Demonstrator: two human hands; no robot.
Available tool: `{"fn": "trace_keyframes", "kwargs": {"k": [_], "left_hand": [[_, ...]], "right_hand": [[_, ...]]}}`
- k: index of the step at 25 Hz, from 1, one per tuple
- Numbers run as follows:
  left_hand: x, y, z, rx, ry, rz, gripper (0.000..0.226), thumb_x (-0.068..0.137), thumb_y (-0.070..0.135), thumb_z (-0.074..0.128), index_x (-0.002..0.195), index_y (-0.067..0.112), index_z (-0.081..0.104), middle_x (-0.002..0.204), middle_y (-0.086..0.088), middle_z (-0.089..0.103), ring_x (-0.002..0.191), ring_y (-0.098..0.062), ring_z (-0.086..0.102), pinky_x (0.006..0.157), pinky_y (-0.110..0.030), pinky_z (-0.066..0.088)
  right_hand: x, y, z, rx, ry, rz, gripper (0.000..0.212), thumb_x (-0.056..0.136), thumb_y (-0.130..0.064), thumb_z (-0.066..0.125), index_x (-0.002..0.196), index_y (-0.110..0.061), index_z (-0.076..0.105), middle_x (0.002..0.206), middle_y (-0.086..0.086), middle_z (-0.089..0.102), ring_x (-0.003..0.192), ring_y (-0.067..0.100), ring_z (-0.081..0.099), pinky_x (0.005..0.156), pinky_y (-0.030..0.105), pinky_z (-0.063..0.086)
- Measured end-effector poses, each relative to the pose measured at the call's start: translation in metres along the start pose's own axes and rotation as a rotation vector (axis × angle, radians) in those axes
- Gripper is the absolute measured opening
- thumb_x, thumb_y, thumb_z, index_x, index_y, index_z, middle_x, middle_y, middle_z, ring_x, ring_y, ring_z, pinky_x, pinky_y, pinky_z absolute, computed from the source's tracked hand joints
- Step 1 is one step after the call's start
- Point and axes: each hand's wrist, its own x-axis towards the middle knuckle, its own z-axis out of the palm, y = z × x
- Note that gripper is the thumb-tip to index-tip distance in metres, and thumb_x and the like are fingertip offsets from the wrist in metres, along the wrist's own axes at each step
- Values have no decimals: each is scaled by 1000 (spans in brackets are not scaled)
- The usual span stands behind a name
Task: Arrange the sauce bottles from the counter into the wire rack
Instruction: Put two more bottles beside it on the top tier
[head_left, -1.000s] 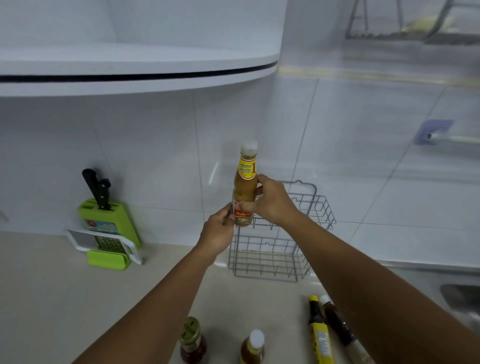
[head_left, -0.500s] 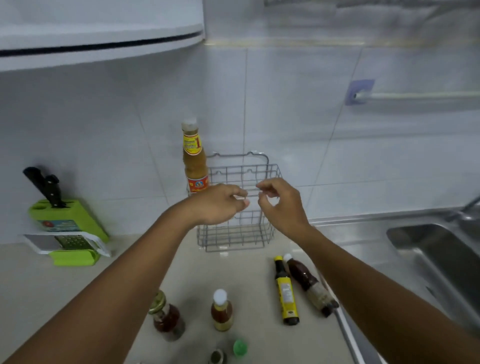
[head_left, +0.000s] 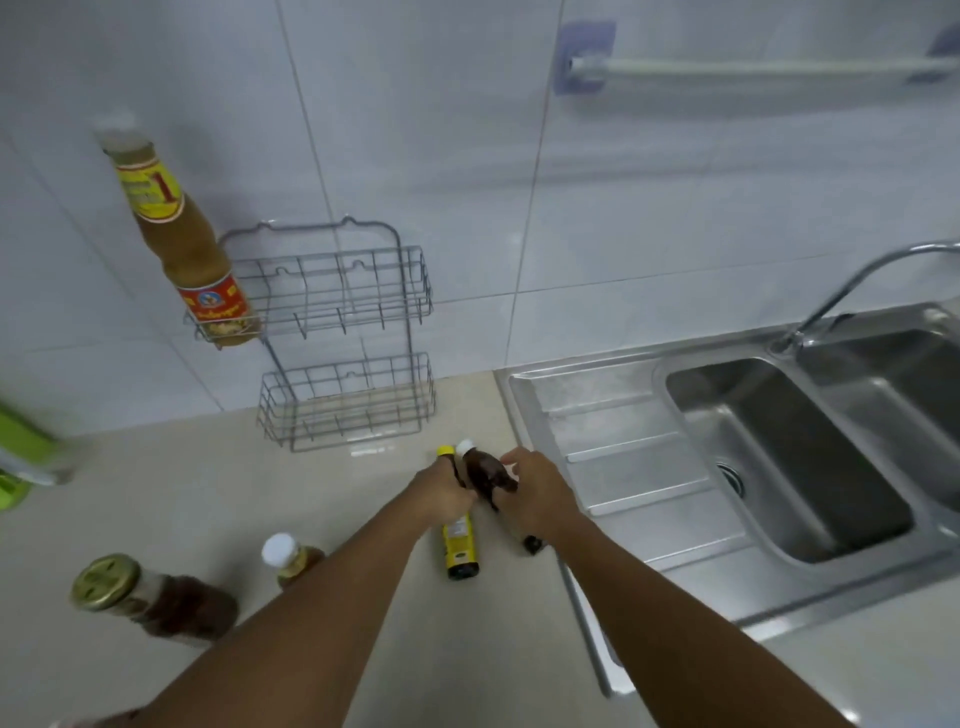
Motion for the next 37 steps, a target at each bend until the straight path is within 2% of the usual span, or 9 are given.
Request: {"fn": "trace_keyframes", "kwargs": {"k": [5, 9, 12, 15, 20, 24, 31, 34, 37], "left_hand": [[14, -13, 46, -106, 178, -211, 77, 78, 42, 72, 138, 11, 35, 136, -15, 35, 119, -38, 53, 95, -43, 49], [17, -26, 60, -103, 158, -212, 81, 78, 34, 75, 141, 11, 30, 132, -16, 45, 118, -36, 55, 91, -38, 48], [16, -24, 46, -213, 113, -214, 72, 77, 23, 74, 138, 13, 37, 125, -12, 56, 112, -30, 60, 89, -37, 54], [-5, -7, 7, -519, 37, -83, 73, 71, 9, 79, 134, 20, 44, 112, -8, 64, 104, -28, 65, 91, -49, 57], [-66, 47, -83, -943, -62, 213, 58, 85, -4, 70, 133, 20, 48, 123, -19, 65, 105, -35, 69, 91, -57, 55], [-106, 70, -153, -1026, 54, 372, 42, 91, 25, 69, 128, 15, 54, 117, -14, 68, 99, -29, 70, 93, -57, 54], [-128, 55, -258, -458, 705, 573, 52, 86, 30, 75, 130, 31, 48, 116, 5, 68, 105, -12, 64, 87, -32, 53], [-111, 39, -270, -305, 821, 583, 55, 83, 26, 78, 131, 29, 51, 117, 4, 69, 103, -16, 66, 88, -33, 55], [-91, 27, -264, -275, 886, 542, 52, 83, 12, 77, 129, 24, 55, 111, 7, 65, 103, -15, 64, 86, -26, 50]], "right_hand": [[-2, 20, 23, -137, -38, 56, 70, 73, -52, 78, 131, -21, 53, 122, 6, 54, 113, 28, 60, 88, 39, 51], [2, 33, 19, 60, -48, 96, 55, 74, -33, 81, 124, -18, 62, 112, 6, 61, 103, 26, 65, 80, 32, 53], [0, 40, 3, 385, -69, 211, 35, 76, -23, 81, 109, -15, 73, 93, 1, 71, 81, 15, 68, 66, 22, 53], [-5, 36, -24, 971, -154, 314, 26, 90, -9, 68, 114, 1, 71, 88, 14, 75, 75, 24, 70, 69, 34, 58], [2, -28, -83, 1342, -248, 138, 38, 98, -25, 57, 123, 4, 61, 104, 19, 70, 79, 29, 70, 70, 42, 59], [1, -110, -127, 1297, -183, -119, 48, 87, -38, 70, 118, -2, 65, 97, 15, 71, 80, 26, 72, 65, 38, 60], [26, -239, -150, 1015, 84, -456, 19, 90, -25, 76, 107, -20, 75, 98, -1, 77, 93, 13, 73, 76, 25, 57], [48, -266, -137, 843, 133, -488, 25, 86, -21, 80, 109, -23, 72, 99, -5, 75, 94, 10, 71, 74, 22, 56], [68, -274, -117, 737, 139, -468, 36, 81, -15, 84, 115, -17, 70, 101, -1, 75, 95, 14, 72, 85, 34, 60]]}}
